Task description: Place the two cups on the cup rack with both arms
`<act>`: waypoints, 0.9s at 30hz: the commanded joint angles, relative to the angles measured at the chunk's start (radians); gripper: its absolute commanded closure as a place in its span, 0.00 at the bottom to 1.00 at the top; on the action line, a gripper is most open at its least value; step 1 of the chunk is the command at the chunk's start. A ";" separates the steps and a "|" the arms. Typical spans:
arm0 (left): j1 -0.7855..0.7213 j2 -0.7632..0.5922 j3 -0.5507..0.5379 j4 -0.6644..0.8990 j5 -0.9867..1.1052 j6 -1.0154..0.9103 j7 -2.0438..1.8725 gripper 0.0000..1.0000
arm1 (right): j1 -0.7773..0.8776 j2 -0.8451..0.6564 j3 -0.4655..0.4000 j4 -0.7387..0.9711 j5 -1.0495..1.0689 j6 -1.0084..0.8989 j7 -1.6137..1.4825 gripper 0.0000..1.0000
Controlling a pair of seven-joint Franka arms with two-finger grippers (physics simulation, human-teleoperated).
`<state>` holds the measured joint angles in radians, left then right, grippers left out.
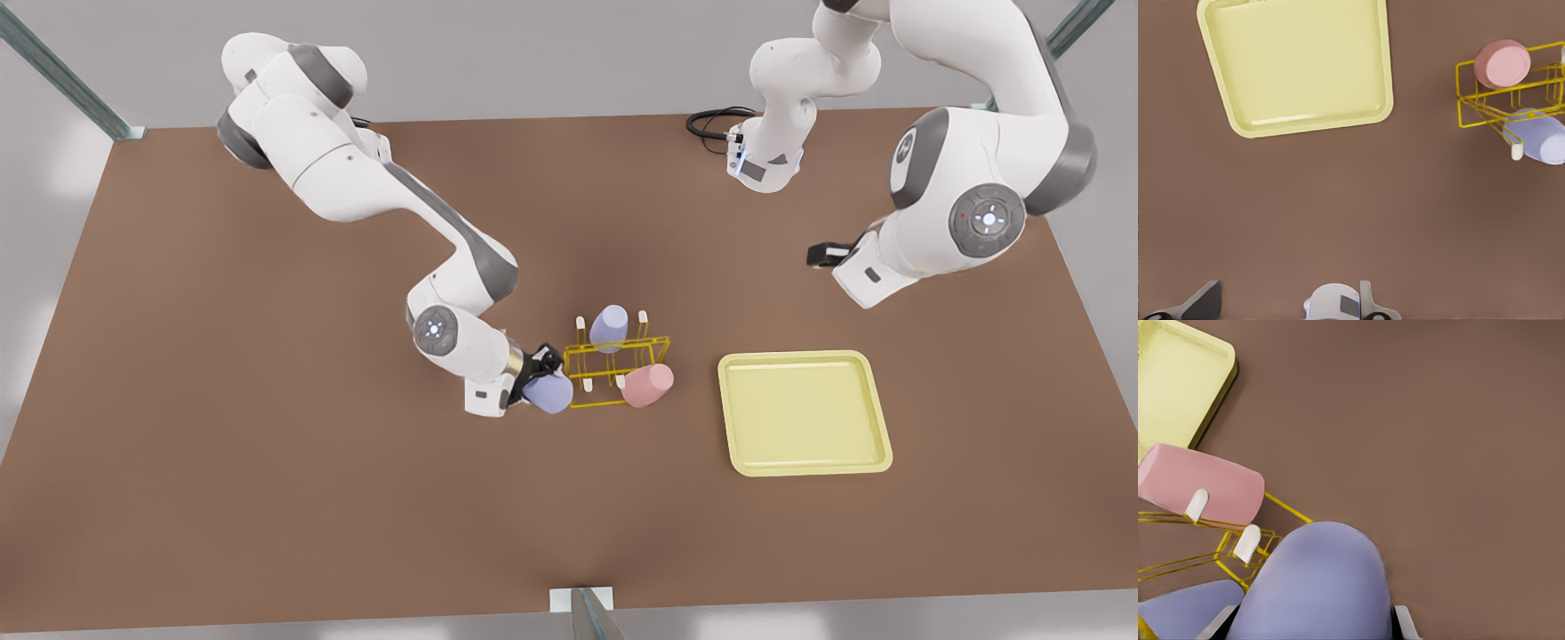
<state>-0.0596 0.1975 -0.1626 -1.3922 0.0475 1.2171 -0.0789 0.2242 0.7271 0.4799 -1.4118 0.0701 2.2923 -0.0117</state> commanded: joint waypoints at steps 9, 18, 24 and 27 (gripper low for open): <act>0.007 0.006 -0.005 -0.001 0.011 0.039 0.067 0.00 | 0.004 0.061 0.068 0.047 -0.012 0.027 0.153 0.24; 0.006 0.000 -0.008 0.002 0.012 -0.002 0.060 0.00 | 0.017 0.103 0.098 0.083 -0.021 0.027 0.153 0.00; 0.006 0.000 -0.008 0.004 0.012 -0.008 0.060 0.00 | 0.044 0.135 0.092 0.119 -0.013 0.022 0.340 0.00; 0.003 0.000 -0.009 0.004 0.012 -0.008 0.060 0.00 | 0.043 0.135 0.094 0.117 -0.013 0.010 0.470 0.00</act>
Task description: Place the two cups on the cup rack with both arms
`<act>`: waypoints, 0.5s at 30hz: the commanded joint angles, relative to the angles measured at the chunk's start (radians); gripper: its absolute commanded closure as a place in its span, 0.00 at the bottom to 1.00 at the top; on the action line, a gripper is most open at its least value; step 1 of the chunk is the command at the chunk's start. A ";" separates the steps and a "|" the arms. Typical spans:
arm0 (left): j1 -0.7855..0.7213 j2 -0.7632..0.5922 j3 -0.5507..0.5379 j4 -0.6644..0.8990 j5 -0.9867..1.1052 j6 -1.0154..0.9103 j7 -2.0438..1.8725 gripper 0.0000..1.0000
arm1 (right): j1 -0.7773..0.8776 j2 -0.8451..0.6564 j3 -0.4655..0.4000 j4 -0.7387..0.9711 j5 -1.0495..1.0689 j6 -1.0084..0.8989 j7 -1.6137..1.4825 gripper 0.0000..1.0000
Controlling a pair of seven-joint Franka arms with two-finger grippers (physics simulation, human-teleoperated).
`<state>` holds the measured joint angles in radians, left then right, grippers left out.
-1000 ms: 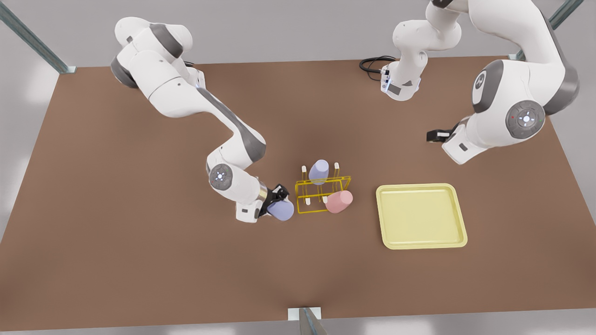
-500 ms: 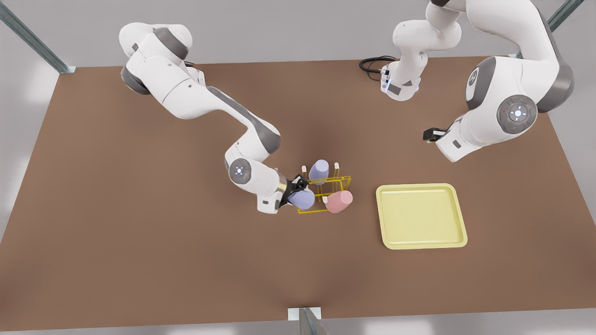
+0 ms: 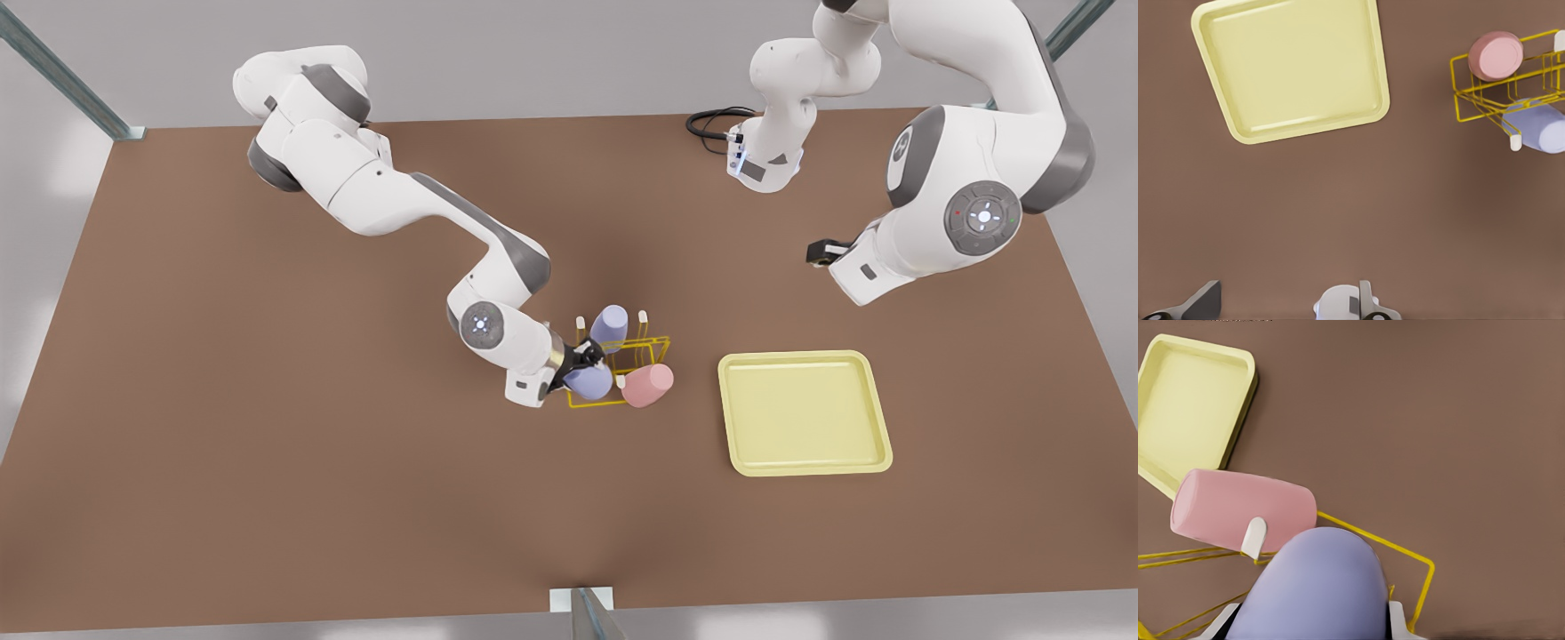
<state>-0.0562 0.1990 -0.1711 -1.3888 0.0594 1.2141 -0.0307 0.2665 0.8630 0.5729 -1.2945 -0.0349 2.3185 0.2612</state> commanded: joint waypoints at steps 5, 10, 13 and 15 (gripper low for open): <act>-0.002 -0.003 -0.002 0.001 0.000 -0.007 0.011 0.00 | -0.003 -0.001 0.002 0.003 0.184 -0.016 0.366 0.00; -0.004 -0.004 -0.015 0.002 0.002 -0.019 -0.031 0.00 | -0.003 0.013 0.004 0.004 0.184 -0.016 0.585 0.00; -0.004 -0.003 -0.015 0.002 0.002 -0.018 -0.029 0.00 | -0.003 0.013 0.004 0.001 0.184 -0.024 0.654 0.00; -0.002 -0.003 -0.015 0.002 0.004 -0.016 -0.029 0.00 | -0.003 0.013 0.002 -0.002 0.184 -0.025 0.681 0.00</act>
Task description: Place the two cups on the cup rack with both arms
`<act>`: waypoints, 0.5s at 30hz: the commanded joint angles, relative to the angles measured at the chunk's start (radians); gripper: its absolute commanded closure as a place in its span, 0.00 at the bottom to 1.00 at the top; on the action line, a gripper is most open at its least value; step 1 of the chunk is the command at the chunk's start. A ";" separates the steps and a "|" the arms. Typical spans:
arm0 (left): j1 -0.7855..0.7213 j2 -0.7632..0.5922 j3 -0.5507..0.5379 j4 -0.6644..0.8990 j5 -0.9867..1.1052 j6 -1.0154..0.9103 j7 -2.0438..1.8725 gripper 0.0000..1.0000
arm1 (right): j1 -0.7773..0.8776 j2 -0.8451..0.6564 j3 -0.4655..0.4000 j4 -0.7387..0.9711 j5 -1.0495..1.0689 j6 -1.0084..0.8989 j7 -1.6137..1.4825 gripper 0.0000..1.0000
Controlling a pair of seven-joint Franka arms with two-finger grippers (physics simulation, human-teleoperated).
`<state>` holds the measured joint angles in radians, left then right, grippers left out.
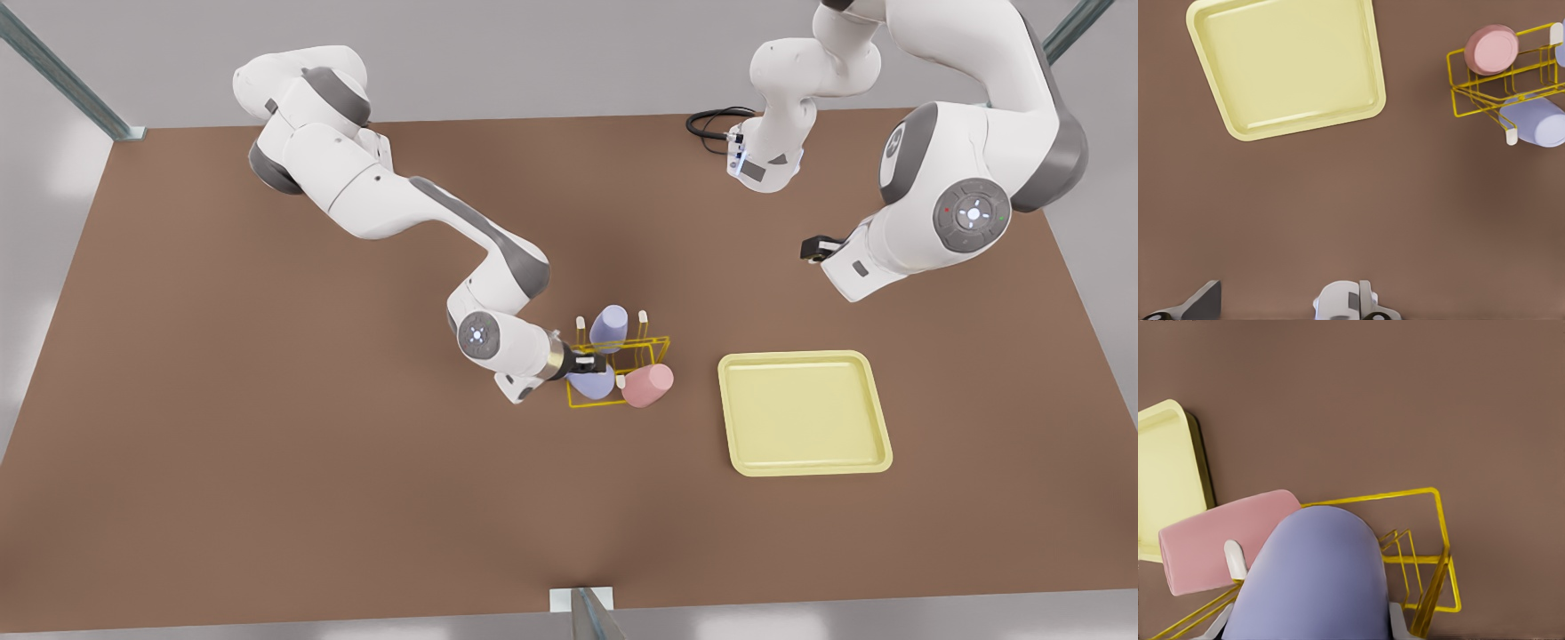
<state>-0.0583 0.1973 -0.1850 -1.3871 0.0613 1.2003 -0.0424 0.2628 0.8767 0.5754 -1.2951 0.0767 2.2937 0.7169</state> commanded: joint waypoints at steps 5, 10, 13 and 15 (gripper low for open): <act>0.002 0.001 0.001 0.000 0.002 -0.001 -0.017 0.00 | 0.001 -0.001 0.000 -0.006 0.072 -0.008 0.271 0.00; 0.002 -0.001 0.001 0.000 0.014 -0.002 -0.017 0.00 | -0.001 -0.001 0.000 -0.001 0.072 -0.013 0.269 0.00; 0.002 -0.001 0.001 0.003 0.015 -0.004 -0.019 0.00 | -0.002 -0.002 0.001 0.007 0.072 -0.013 0.268 0.00; 0.002 -0.001 0.001 0.003 0.017 -0.002 -0.019 0.00 | -0.040 -0.008 0.044 0.013 0.072 -0.020 0.266 0.00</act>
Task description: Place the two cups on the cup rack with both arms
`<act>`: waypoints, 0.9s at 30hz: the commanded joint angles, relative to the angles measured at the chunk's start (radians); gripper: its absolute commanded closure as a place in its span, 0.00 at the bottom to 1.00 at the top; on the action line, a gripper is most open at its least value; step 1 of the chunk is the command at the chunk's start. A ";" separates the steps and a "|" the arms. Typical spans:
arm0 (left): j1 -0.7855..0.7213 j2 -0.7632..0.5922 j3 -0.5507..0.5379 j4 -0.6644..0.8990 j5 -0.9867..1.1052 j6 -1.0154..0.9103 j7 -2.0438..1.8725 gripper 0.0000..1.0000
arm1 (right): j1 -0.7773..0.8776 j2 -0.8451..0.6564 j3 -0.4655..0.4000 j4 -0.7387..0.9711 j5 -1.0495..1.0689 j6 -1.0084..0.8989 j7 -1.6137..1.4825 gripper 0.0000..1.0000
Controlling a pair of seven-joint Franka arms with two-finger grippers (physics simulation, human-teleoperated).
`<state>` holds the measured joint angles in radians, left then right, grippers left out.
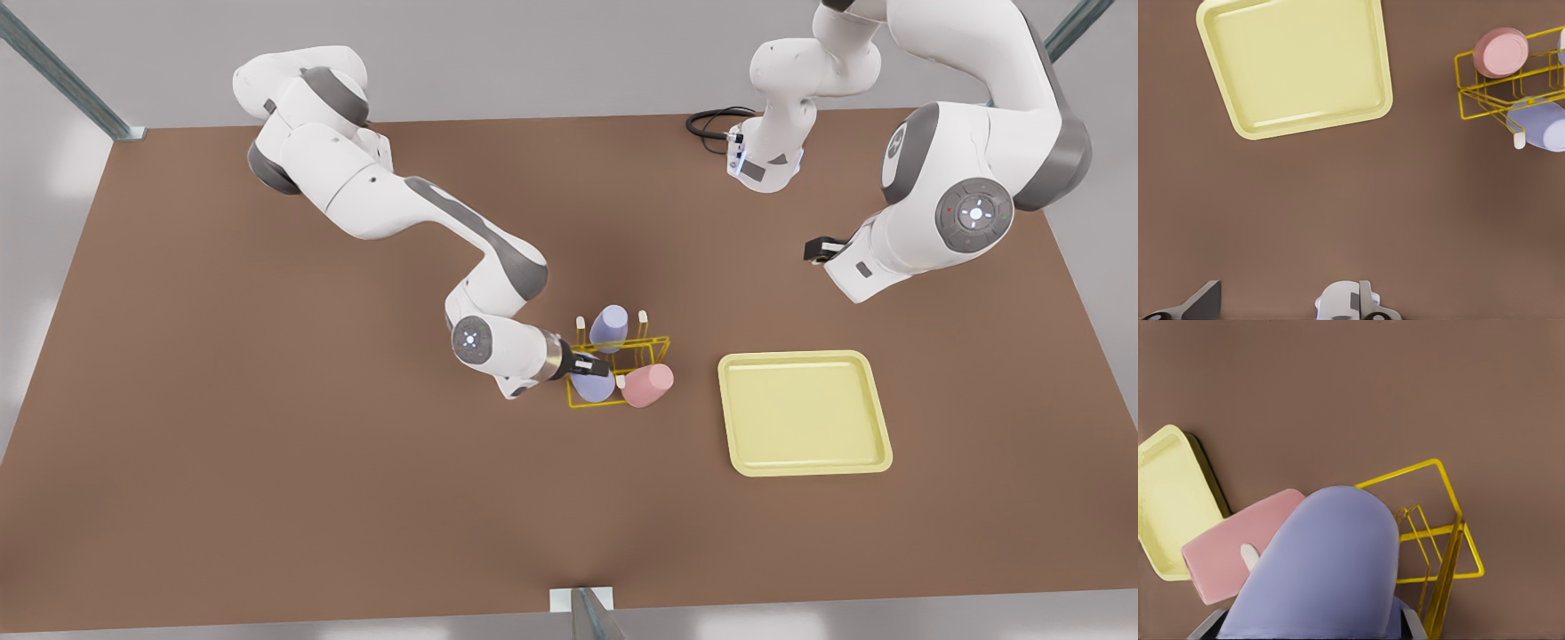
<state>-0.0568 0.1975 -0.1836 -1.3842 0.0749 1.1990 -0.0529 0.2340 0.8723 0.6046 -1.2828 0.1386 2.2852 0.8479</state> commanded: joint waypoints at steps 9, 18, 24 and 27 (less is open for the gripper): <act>0.000 0.003 0.001 0.001 0.003 0.004 -0.007 0.00 | -0.260 -0.110 0.098 0.036 -0.476 -0.474 0.002 0.00; 0.000 0.016 0.006 0.051 0.000 -0.003 -0.005 0.00 | -0.210 -0.650 -0.361 -0.032 -0.169 -0.857 -0.604 0.00; 0.017 0.016 0.007 0.051 0.002 -0.001 -0.007 0.00 | -0.206 -0.857 -0.448 -0.256 -0.169 -0.872 -0.705 0.00; 0.040 0.014 0.009 0.051 -0.003 -0.012 0.002 0.00 | -0.208 -0.858 -0.463 -0.274 -0.175 -0.879 -0.728 0.00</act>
<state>-0.0204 0.2130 -0.1744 -1.3335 0.0736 1.1946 -0.0566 0.0538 0.0163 0.1425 -1.5517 -0.0449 1.4588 0.4925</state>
